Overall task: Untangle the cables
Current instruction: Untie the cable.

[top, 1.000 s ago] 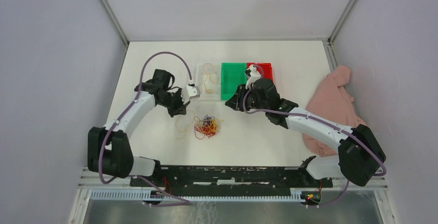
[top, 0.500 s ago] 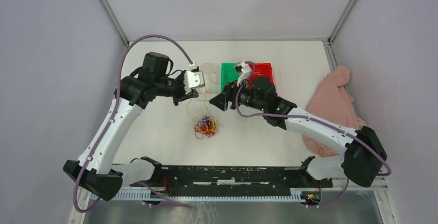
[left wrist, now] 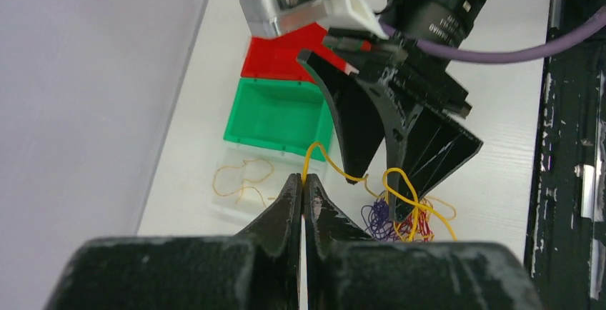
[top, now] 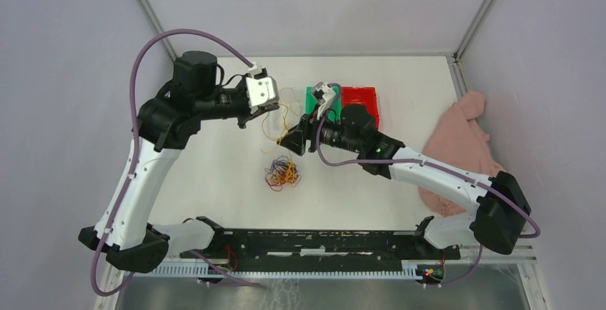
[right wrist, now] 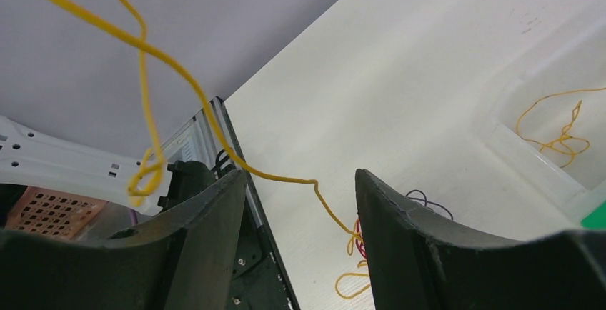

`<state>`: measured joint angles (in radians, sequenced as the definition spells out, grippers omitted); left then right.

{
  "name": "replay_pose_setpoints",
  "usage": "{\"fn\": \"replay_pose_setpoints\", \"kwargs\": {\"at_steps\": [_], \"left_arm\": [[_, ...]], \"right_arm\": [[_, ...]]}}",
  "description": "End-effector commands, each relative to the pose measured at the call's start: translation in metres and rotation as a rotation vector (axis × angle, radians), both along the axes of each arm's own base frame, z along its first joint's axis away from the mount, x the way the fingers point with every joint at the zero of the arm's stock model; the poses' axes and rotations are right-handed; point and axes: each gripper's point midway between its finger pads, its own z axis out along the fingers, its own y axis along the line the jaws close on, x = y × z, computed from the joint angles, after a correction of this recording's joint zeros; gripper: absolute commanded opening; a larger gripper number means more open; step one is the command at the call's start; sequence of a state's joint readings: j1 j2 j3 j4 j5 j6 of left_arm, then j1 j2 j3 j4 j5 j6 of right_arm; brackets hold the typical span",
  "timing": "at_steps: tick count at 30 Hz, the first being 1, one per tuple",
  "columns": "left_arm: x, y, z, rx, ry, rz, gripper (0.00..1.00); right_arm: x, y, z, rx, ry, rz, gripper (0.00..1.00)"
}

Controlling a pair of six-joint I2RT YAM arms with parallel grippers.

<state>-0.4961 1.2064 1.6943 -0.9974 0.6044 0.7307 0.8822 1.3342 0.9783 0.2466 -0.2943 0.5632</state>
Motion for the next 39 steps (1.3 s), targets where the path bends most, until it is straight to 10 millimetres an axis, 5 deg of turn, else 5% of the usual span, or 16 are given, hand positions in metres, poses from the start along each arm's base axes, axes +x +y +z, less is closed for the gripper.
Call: {"fn": "replay_pose_setpoints", "kwargs": {"at_steps": [1, 18, 28, 39], "left_arm": [[-0.009, -0.008, 0.036, -0.084, -0.032, -0.023, 0.03], [-0.029, -0.006, 0.158, -0.354, -0.363, -0.045, 0.03], [-0.036, -0.003, 0.205, -0.492, -0.482, -0.040, 0.03], [-0.038, 0.008, 0.264, -0.630, -0.642, 0.003, 0.03]], "right_arm": [[0.009, 0.011, 0.024, 0.046, -0.038, -0.015, 0.64], [0.013, 0.022, -0.002, 0.064, 0.063, -0.038, 0.52], [0.010, 0.031, -0.011, 0.090, 0.121, -0.027, 0.49], [0.008, 0.026, -0.068, 0.056, 0.227, -0.067, 0.45]]}}
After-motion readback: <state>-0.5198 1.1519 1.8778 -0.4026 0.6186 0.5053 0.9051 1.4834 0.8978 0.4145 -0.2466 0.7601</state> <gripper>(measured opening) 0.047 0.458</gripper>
